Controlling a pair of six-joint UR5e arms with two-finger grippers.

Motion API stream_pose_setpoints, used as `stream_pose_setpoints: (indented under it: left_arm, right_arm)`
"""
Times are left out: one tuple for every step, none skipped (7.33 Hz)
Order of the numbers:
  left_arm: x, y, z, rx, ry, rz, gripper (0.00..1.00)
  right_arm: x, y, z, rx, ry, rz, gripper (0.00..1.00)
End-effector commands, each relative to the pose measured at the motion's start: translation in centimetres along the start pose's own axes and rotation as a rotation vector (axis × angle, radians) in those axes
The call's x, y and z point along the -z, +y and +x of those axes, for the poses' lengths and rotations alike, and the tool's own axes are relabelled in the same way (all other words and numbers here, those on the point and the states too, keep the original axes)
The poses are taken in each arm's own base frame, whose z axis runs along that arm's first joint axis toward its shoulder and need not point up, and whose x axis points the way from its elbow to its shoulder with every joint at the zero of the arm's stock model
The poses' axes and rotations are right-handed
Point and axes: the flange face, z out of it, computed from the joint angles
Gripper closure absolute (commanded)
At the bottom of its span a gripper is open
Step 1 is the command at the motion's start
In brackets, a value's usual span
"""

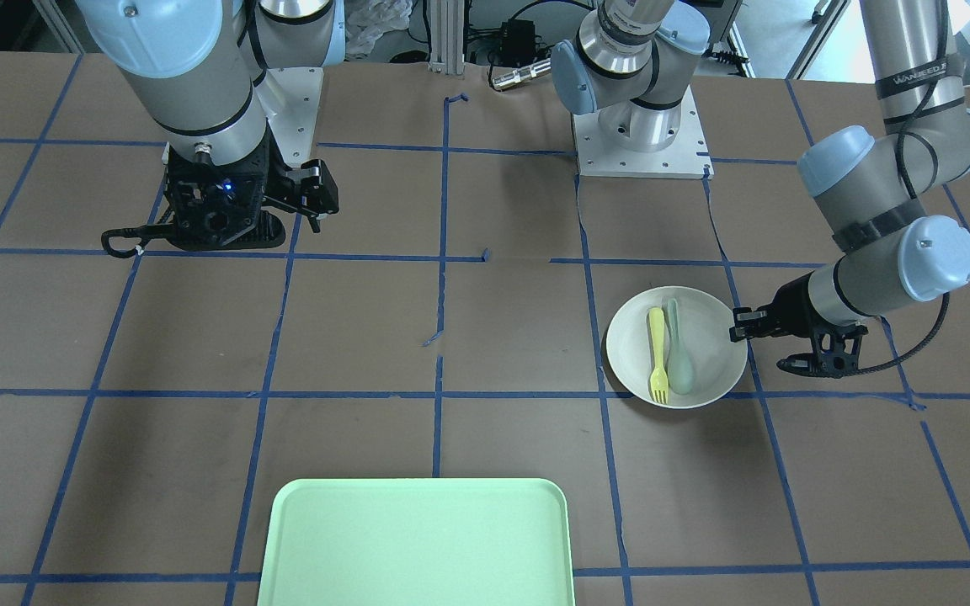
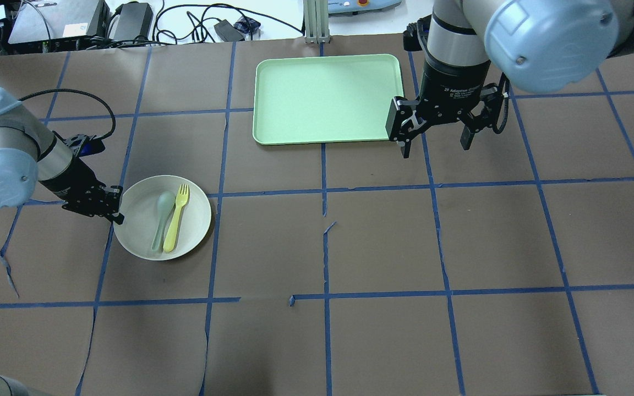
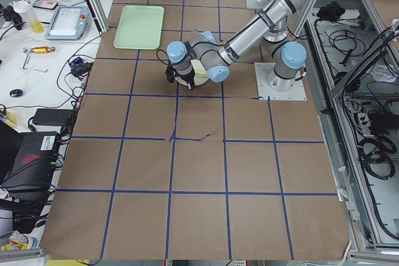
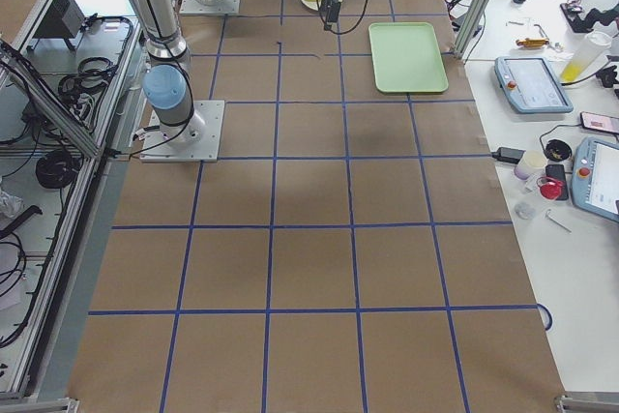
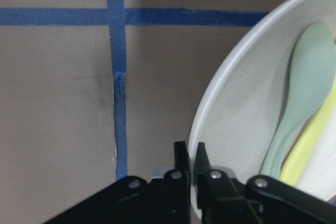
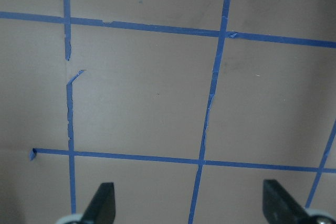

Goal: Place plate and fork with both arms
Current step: 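Close the left gripper on the plate rim and lift it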

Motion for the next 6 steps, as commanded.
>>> stream_pose_setpoints:
  left_arm:
    - [1.0,-0.2,0.6,0.013,0.067,0.008,1.0]
    - [1.3,-0.2,1.0,0.016,0.1,0.014,1.0]
    - [2.0,-0.7,1.3,0.022,0.135,0.043,1.0]
    - [3.1,-1.7,2.2,0.074,0.17,0.049,1.0]
    - [4.7,-3.3,5.3,0.096,0.166,0.066,1.0]
    - [6.0,-5.0,9.4,0.122,0.176,0.085,1.0]
  right_arm:
    - [0.0,0.0,0.2,0.001,0.019,-0.003,0.0]
    - [0.0,0.0,0.2,0.001,0.021,-0.003,0.0]
    - [0.0,0.0,0.3,0.001,0.02,-0.003,0.0]
    - [0.2,0.0,0.3,0.001,0.02,0.0,0.0]
    - [0.3,0.0,0.3,0.001,0.02,0.002,0.0]
    - [0.4,0.0,0.3,0.001,0.02,0.003,0.0]
